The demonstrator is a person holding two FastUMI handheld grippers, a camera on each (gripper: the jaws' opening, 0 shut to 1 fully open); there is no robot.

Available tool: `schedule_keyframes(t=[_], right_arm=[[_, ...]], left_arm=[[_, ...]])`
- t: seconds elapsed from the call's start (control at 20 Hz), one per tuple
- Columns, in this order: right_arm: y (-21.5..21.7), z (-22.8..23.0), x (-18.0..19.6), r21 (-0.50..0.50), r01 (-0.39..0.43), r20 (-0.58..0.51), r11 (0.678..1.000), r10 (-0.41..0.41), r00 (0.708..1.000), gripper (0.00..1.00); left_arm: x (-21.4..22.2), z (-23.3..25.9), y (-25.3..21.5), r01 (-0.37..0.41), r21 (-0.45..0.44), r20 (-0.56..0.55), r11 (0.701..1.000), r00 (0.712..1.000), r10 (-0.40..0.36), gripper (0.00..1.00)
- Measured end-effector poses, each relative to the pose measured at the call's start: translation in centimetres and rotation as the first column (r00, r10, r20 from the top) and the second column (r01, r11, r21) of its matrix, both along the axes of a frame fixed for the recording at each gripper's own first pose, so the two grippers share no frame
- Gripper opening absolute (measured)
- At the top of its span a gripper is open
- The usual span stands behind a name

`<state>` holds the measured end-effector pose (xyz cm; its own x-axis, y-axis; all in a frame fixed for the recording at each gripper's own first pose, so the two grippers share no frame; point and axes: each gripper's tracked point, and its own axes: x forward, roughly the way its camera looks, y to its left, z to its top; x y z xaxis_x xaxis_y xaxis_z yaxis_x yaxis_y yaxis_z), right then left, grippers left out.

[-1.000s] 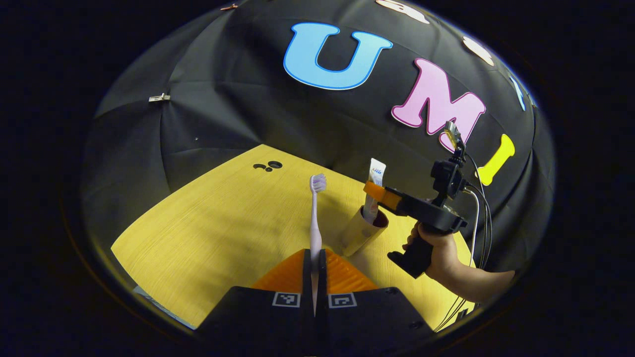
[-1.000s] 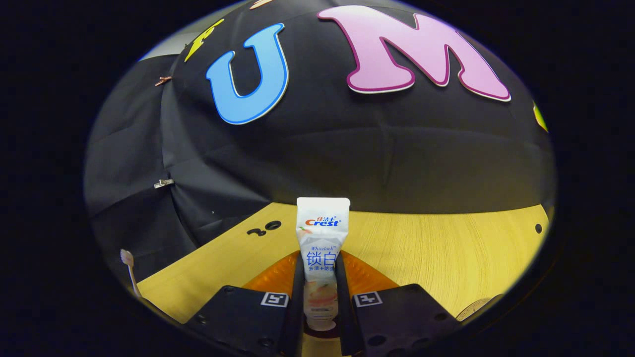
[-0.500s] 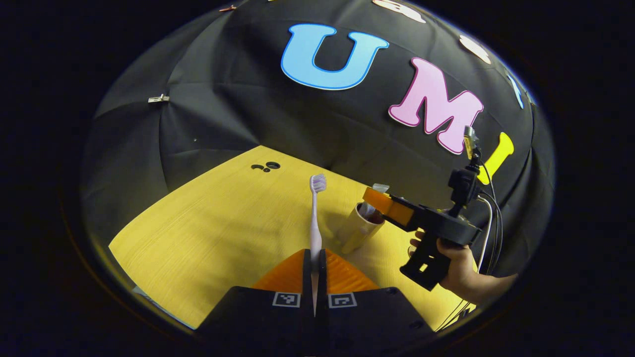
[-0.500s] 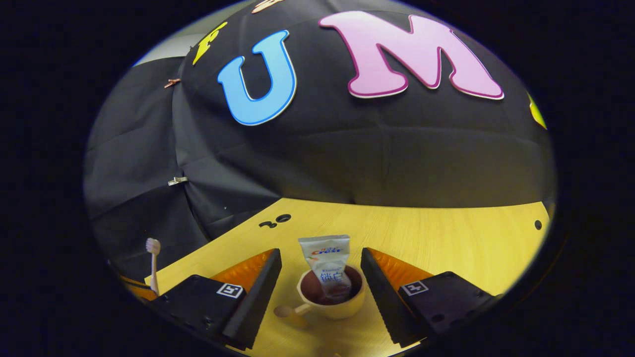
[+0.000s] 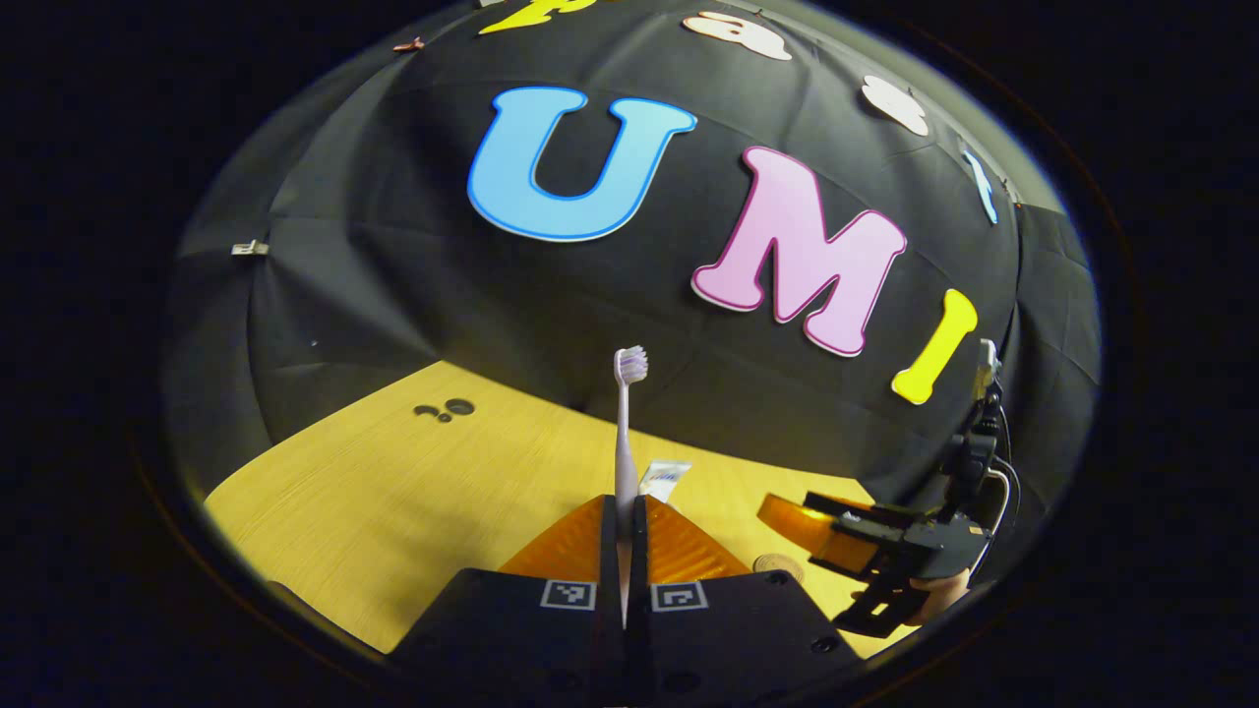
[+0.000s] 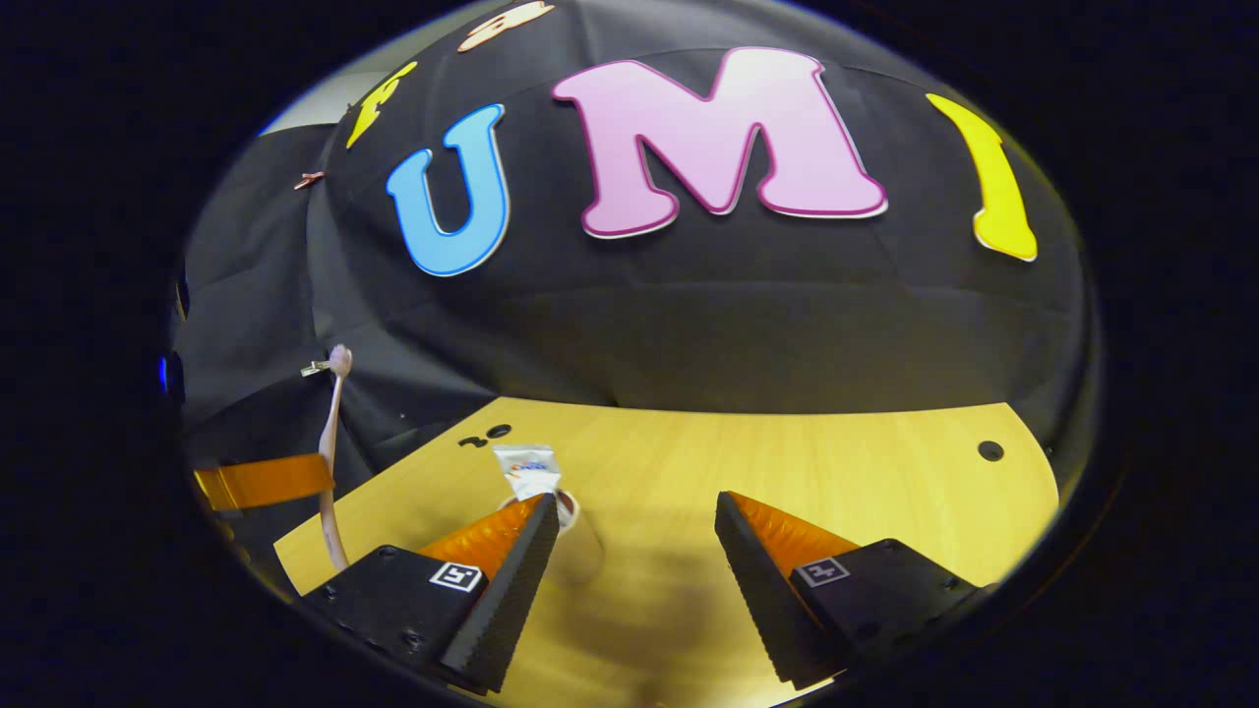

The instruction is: Put the toothbrush and toothpaste on the desktop into the cup, then pick up the cup and place it on the coaster on the desktop.

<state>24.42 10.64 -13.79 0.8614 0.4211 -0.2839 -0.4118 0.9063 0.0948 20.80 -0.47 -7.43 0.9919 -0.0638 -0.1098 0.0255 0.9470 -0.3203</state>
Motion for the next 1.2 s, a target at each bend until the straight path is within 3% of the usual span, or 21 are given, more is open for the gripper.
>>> schedule_keyframes(t=[0.3,0.65,1.05,1.2], right_arm=[[-8.8,0.3,-0.7,-0.026,0.135,0.006,0.990,-0.135,0.991,0.98],[-15.6,-2.5,-3.0,-0.036,0.241,-0.029,0.970,-0.242,0.970,0.98],[-17.7,-5.1,-3.3,-0.051,0.277,-0.049,0.960,-0.279,0.959,0.98],[-17.3,-5.9,-3.6,-0.051,0.270,-0.067,0.962,-0.273,0.960,0.98]], left_arm=[[5.8,1.5,-2.5,0.058,0.021,0.128,0.998,0.990,-0.060,0.06],[11.5,0.5,-3.5,0.037,0.089,0.230,0.995,0.972,-0.056,0.06],[12.8,-2.1,-5.2,0.027,0.208,0.280,0.978,0.956,-0.086,0.08],[12.5,-2.0,-5.1,0.031,0.214,0.290,0.976,0.952,-0.094,0.14]])
